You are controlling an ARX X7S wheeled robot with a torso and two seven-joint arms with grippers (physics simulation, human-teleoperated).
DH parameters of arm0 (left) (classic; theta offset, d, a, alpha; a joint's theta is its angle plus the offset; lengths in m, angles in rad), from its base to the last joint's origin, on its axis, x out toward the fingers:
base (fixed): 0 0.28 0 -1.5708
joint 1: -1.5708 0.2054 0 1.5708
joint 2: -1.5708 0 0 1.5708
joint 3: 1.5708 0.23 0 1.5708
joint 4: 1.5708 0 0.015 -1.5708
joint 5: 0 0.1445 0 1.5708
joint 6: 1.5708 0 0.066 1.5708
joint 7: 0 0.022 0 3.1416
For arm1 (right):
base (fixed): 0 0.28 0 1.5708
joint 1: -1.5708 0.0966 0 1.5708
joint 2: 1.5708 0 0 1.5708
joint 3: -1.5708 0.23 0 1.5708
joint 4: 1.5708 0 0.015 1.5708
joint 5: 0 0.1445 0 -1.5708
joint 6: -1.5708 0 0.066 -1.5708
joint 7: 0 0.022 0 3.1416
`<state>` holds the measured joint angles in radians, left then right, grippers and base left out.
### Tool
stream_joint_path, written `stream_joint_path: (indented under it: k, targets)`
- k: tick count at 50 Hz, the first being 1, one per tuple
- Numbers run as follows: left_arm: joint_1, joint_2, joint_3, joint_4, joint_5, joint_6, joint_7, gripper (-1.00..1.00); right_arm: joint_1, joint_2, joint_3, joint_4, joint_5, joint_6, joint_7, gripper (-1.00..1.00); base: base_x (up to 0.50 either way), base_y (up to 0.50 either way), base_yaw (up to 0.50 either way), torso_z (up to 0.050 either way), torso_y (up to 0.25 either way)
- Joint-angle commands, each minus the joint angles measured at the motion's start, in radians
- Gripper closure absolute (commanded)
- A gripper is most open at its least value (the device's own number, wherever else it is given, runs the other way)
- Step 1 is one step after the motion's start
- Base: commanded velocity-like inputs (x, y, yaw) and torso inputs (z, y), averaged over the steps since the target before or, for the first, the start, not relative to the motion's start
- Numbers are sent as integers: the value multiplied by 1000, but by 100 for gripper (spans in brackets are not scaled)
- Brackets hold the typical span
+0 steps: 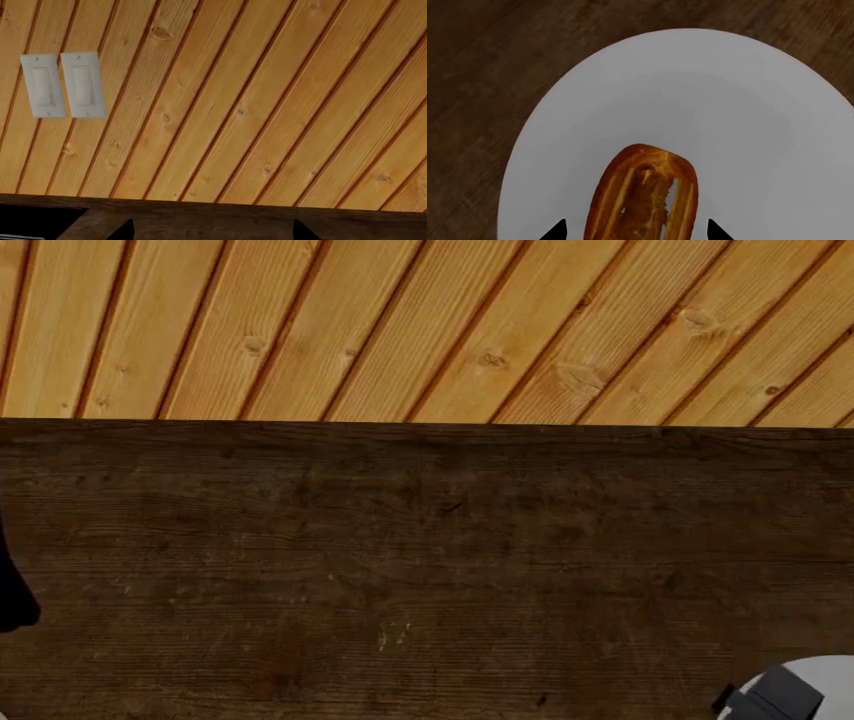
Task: Place all breads on the cutting board.
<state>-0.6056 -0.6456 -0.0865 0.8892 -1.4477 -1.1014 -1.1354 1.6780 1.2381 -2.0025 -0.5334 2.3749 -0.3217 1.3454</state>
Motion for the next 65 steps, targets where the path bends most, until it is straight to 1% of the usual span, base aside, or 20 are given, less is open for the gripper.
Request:
stream_joint_path:
  k: [1, 6, 7, 14, 17, 21, 26, 29, 33, 38, 43, 45, 48, 53, 56, 60, 62, 63, 64, 65]
  targets:
    - [4, -7, -1, 1, 7, 7, 1, -100, -27, -5, -9, 23, -4, -13, -23, -100, 0, 0, 0, 0, 0]
    - [-2, -7, 4, 0, 3, 7, -5, -100, -30, -17, -6, 29, 2, -5, -35, -100, 0, 0, 0, 0, 0]
    - [-1, -7, 5, 0, 6, 8, -3, -100, -28, -17, -8, 30, 5, 3, -29, 100, 0, 0, 0, 0, 0]
    - [8, -10, 2, 2, 10, 14, 0, -100, 13, -17, 3, 27, -7, 55, -9, 100, 0, 0, 0, 0, 0]
    - [19, -8, 6, 1, 49, 17, 25, -100, 56, -6, 12, 9, -23, 98, 30, 100, 0, 0, 0, 0, 0]
    - [7, -12, 10, 0, 36, 14, 13, -100, 97, 9, 29, -10, -28, 139, 43, 100, 0, 0, 0, 0, 0]
    - [4, -18, 9, 0, 27, 15, 8, -100, 185, 21, 52, -6, -50, 286, 43, 100, 0, 0, 0, 0, 0]
    - [-3, -21, 17, -11, 13, 8, -3, -100, 209, 25, 62, -6, -40, 330, 30, 100, 0, 0, 0, 0, 0]
    - [-47, -45, 51, -32, -18, -31, -28, -100, 223, 34, 69, -11, -37, 363, 15, 100, 0, 0, 0, 0, 0]
    - [-164, -108, 73, -53, -144, -67, -86, -100, 250, 48, 83, -16, -25, 406, 5, 100, 0, 0, 0, 0, 0]
    - [-253, -154, 108, -100, -183, -113, -44, -100, 253, 56, 88, -21, -21, 410, 3, 100, 0, 0, 0, 0, 0]
    - [-343, -173, 160, -102, -196, -173, 30, -100, 265, 57, 97, -19, -14, 420, -2, 100, 0, 0, 0, 0, 0]
    - [-381, -181, 154, -119, -235, -173, 109, -100, 257, 58, 98, -19, -16, 413, -17, 100, 0, 0, 0, 0, 3]
    - [-421, -205, 142, -192, -216, -193, 256, -100, 266, 72, 104, -21, -14, 430, -18, 100, 0, 0, 0, 0, 0]
    - [-464, -236, 171, -240, -242, -239, 333, -100, 263, 85, 103, -25, -20, 426, -17, 100, 0, 0, 0, 0, 0]
    - [-543, -261, 205, -289, -229, -293, 411, -100, 258, 83, 101, -22, -26, 430, -21, 100, 0, 0, 0, 0, 0]
    - [-576, -267, 230, -308, -193, -328, 479, -100, 255, 81, 101, -23, -29, 430, -23, 100, 0, 0, 0, 0, 0]
    - [-591, -272, 244, -312, -171, -348, 548, -100, 249, 81, 98, -25, -33, 424, -26, 100, 0, 0, 0, 0, 0]
    - [-593, -276, 249, -322, -165, -354, 573, -100, 246, 81, 97, -25, -35, 422, -27, 100, 0, 0, 0, 0, 0]
    - [-605, -286, 261, -326, -152, -371, 644, -100, 239, 81, 94, -27, -38, 416, -28, 100, 0, 0, 0, 0, 0]
